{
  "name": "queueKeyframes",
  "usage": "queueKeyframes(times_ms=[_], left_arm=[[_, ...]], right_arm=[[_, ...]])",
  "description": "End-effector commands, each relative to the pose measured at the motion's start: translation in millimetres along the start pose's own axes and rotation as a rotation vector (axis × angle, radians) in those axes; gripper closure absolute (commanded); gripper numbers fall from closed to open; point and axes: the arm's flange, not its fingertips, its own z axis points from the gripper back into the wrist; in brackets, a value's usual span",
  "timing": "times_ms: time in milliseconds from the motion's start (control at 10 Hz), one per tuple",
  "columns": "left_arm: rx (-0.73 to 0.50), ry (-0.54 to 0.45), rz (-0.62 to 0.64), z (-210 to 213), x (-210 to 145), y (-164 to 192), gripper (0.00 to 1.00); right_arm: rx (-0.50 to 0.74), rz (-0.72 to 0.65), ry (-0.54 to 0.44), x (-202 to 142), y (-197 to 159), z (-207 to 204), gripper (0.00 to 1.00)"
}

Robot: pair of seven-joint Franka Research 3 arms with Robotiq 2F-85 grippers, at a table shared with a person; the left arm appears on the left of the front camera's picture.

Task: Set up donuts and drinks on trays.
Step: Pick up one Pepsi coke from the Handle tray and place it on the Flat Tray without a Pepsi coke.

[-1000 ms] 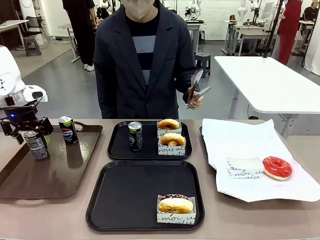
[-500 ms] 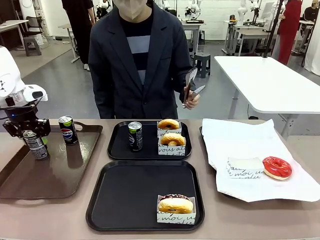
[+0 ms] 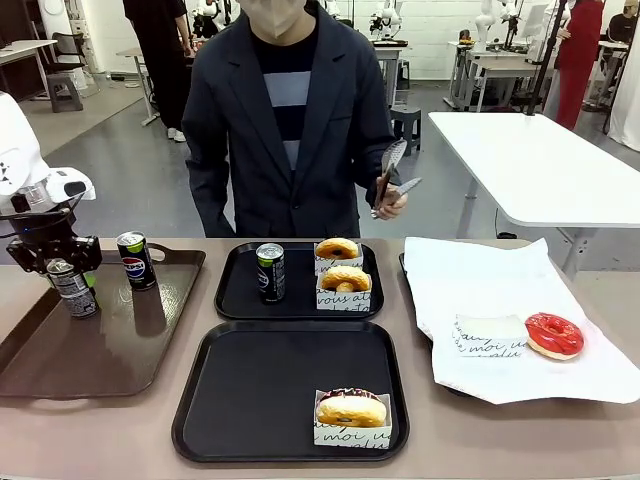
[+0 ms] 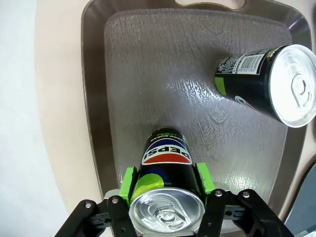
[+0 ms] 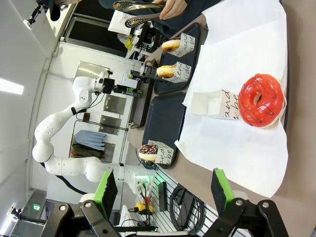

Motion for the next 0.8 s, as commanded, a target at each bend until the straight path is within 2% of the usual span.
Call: queueKeyframes(times_ms=[0,300,500,700], left_arm=[[-0.007,0.011,0.015,37,-14,-4,1.0],[0.009,-0.064,0.006,121,-60,-14,1.0],[-0.021,-0.08,-0.016,149,-84,-15,1.0],[-0.026,-0.085,0.051,151,-79,-9,1.0]], right_arm=[[0.017,0.018,-0.011,2,-1,0,0.0],[0.017,0.018,-0.011,2,-1,0,0.0],[0.017,0.018,-0.011,2,-1,0,0.0],[0.017,0.018,-0.011,2,-1,0,0.0]])
